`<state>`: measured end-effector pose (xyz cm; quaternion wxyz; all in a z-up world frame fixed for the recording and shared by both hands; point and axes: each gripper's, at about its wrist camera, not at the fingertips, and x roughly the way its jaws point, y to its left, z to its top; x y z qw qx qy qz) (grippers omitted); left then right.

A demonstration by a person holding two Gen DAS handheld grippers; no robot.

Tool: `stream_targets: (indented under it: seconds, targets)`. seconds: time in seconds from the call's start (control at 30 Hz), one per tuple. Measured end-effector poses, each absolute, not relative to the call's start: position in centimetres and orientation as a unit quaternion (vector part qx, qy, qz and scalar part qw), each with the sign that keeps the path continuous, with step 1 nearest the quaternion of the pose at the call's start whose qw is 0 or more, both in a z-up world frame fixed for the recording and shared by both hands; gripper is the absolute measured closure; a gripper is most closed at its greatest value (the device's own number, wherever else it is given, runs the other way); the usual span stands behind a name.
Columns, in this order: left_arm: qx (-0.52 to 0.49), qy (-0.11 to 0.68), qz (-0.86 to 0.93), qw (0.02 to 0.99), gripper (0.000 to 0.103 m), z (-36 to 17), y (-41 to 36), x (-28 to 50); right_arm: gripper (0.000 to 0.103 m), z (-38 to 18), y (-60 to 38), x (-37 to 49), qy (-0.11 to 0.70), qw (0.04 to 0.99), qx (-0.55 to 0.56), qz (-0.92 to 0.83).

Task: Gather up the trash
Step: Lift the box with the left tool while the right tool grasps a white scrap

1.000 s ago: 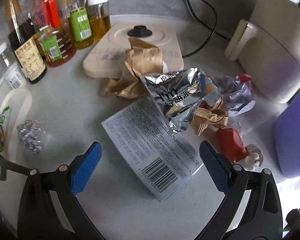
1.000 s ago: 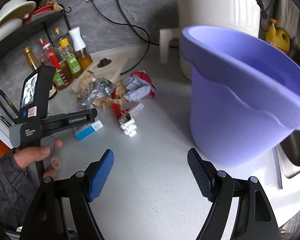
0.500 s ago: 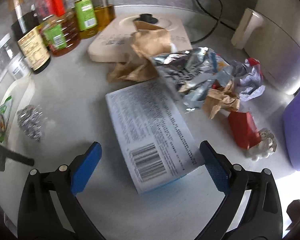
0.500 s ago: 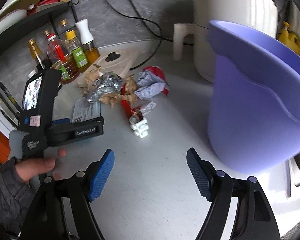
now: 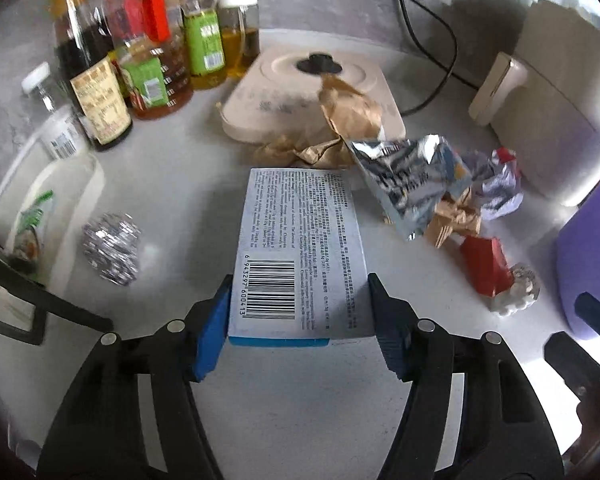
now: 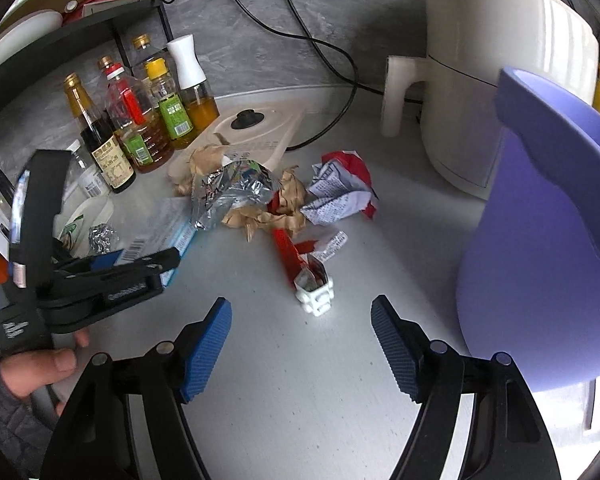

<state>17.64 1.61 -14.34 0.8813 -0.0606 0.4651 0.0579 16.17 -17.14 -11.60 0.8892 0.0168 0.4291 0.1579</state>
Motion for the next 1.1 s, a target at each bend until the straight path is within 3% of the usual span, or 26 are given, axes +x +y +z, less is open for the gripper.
stream_targets:
  seconds: [0.43,0.67,0.73,0.8,1.1]
  targets:
    - [-0.065,0.406,0.100,0.906,0.039,-10.8,2.6,15.7,0.032,-12.2,-16.1,17.9,0.427,0.887,0.016,0.174]
    - [-0.068,0.399,0.115,0.907,0.039,-10.6,3.1,16.8,0.037,-13.4,-15.2,19.4,0.437,0.883,0.008,0.171]
    - [-0.069,0.398,0.111,0.908,0.039,-10.6,3.2,17.2,0.046,-14.1,-15.1,20.0,0.448,0.879,0.008,0.165]
    - [-0.070,0.399,0.104,0.908,0.039,-10.5,3.3,17.5,0.076,-14.8,-15.2,20.7,0.464,0.870,0.016,0.165]
    - [-0.077,0.386,0.053,0.918,0.039,-9.0,3.2,18.0,0.078,-12.3,-15.6,19.9,0.451,0.882,0.032,0.135]
